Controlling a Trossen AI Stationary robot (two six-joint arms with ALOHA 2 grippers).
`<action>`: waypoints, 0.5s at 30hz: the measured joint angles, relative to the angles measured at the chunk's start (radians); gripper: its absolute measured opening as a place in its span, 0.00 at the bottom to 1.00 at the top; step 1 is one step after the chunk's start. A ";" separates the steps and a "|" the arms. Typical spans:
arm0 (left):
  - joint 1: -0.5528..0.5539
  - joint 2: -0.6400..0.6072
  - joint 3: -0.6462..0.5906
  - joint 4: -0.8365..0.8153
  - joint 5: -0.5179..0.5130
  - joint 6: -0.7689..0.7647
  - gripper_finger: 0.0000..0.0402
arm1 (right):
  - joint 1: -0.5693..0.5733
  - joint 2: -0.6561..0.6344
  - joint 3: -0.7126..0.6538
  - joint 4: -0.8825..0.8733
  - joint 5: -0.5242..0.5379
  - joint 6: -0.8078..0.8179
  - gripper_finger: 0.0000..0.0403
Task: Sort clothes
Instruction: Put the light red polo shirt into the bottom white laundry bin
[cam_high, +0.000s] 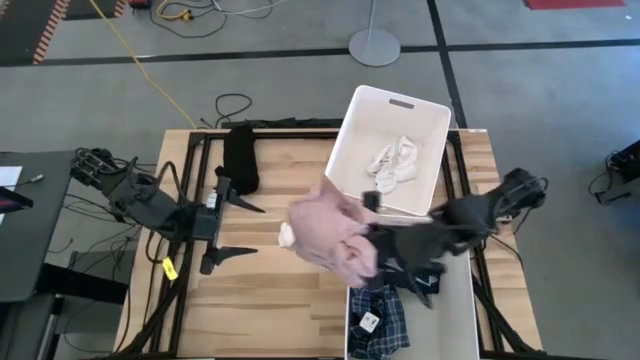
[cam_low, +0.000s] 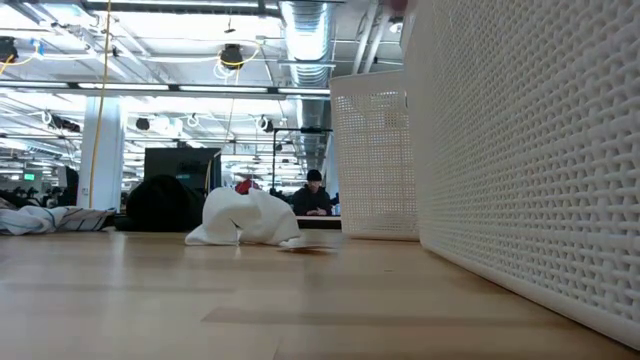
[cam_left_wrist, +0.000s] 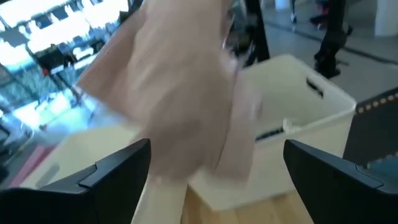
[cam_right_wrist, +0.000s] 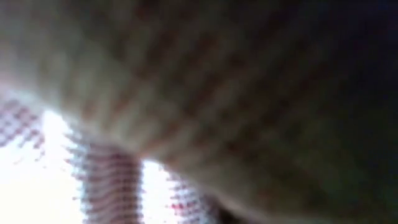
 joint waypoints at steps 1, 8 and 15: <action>0.000 0.000 0.000 -0.019 -0.006 -0.012 0.90 | 0.019 -0.017 0.000 -0.042 -0.001 0.033 0.02; 0.000 0.000 0.000 -0.130 -0.012 -0.093 0.90 | 0.140 -0.131 0.000 -0.321 -0.003 0.291 0.02; 0.000 0.000 -0.004 -0.220 -0.013 -0.174 0.90 | 0.260 -0.165 0.000 -0.625 -0.022 0.583 0.02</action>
